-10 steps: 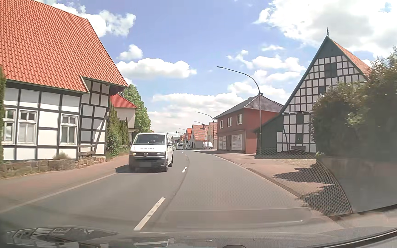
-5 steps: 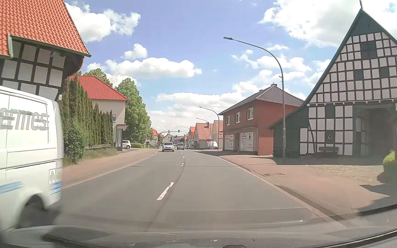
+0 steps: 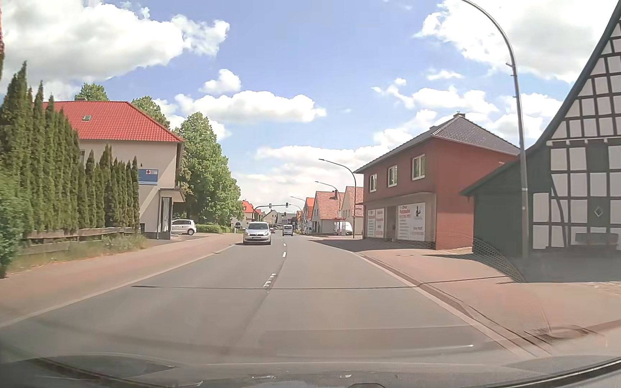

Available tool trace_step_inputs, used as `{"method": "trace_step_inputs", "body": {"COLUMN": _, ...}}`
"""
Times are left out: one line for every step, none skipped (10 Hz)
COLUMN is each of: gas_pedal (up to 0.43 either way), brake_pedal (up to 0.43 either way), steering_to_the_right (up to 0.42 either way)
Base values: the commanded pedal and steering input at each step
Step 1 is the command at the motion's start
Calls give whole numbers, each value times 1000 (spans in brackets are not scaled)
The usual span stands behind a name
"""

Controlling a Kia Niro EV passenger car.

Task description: Follow the waypoints while adhering to traffic rules and regulations

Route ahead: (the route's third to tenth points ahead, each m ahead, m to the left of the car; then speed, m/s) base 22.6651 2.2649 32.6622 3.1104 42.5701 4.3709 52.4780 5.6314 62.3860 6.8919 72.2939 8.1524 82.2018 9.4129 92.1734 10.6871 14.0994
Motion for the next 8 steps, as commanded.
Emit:
{"method": "trace_step_inputs", "body": {"gas_pedal": 157, "brake_pedal": 0, "steering_to_the_right": -18}}
{"method": "trace_step_inputs", "body": {"gas_pedal": 157, "brake_pedal": 0, "steering_to_the_right": -18}}
{"method": "trace_step_inputs", "body": {"gas_pedal": 150, "brake_pedal": 0, "steering_to_the_right": -20}}
{"method": "trace_step_inputs", "body": {"gas_pedal": 150, "brake_pedal": 0, "steering_to_the_right": -20}}
{"method": "trace_step_inputs", "body": {"gas_pedal": 150, "brake_pedal": 0, "steering_to_the_right": -20}}
{"method": "trace_step_inputs", "body": {"gas_pedal": 150, "brake_pedal": 0, "steering_to_the_right": -20}}
{"method": "trace_step_inputs", "body": {"gas_pedal": 150, "brake_pedal": 0, "steering_to_the_right": -20}}
{"method": "trace_step_inputs", "body": {"gas_pedal": 150, "brake_pedal": 0, "steering_to_the_right": -20}}
